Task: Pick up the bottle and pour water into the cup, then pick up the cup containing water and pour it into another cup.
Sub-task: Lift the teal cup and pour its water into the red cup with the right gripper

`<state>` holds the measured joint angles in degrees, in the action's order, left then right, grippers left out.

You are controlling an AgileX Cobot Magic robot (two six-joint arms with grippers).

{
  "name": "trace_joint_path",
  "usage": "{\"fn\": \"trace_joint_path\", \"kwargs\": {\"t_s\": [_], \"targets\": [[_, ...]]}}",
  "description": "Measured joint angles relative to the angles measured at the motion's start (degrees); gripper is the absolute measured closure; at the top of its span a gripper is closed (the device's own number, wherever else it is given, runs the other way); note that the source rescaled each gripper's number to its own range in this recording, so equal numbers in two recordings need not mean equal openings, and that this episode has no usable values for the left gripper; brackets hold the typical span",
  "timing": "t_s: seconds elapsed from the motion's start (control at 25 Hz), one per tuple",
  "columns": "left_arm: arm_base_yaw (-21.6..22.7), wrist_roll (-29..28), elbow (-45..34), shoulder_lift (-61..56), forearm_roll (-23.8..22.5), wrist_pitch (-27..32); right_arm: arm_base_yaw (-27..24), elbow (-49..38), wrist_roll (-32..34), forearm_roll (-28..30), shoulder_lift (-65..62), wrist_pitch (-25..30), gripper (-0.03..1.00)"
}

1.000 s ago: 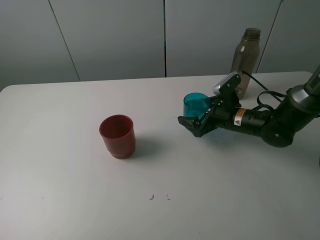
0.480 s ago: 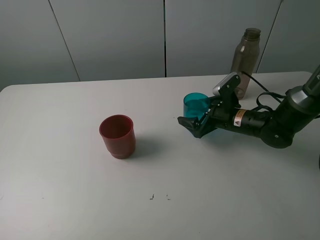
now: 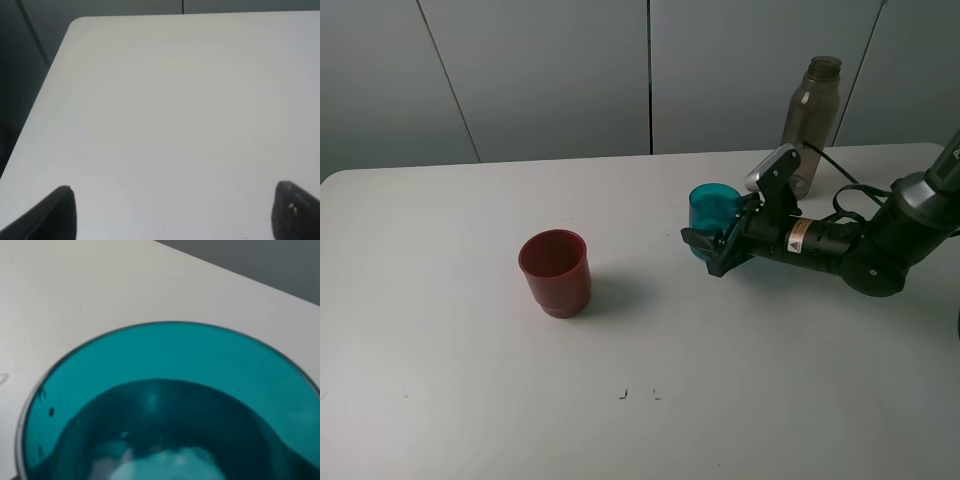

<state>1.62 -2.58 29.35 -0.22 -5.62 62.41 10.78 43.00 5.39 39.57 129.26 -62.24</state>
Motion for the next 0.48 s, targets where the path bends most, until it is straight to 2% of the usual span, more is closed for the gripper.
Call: {"fn": "trace_joint_path", "kwargs": {"t_s": [0.48], "targets": [[0.00,0.00,0.00,0.00,0.00,0.00,0.00,0.00,1.01,0.00,-0.12,0.23,0.89]]}}
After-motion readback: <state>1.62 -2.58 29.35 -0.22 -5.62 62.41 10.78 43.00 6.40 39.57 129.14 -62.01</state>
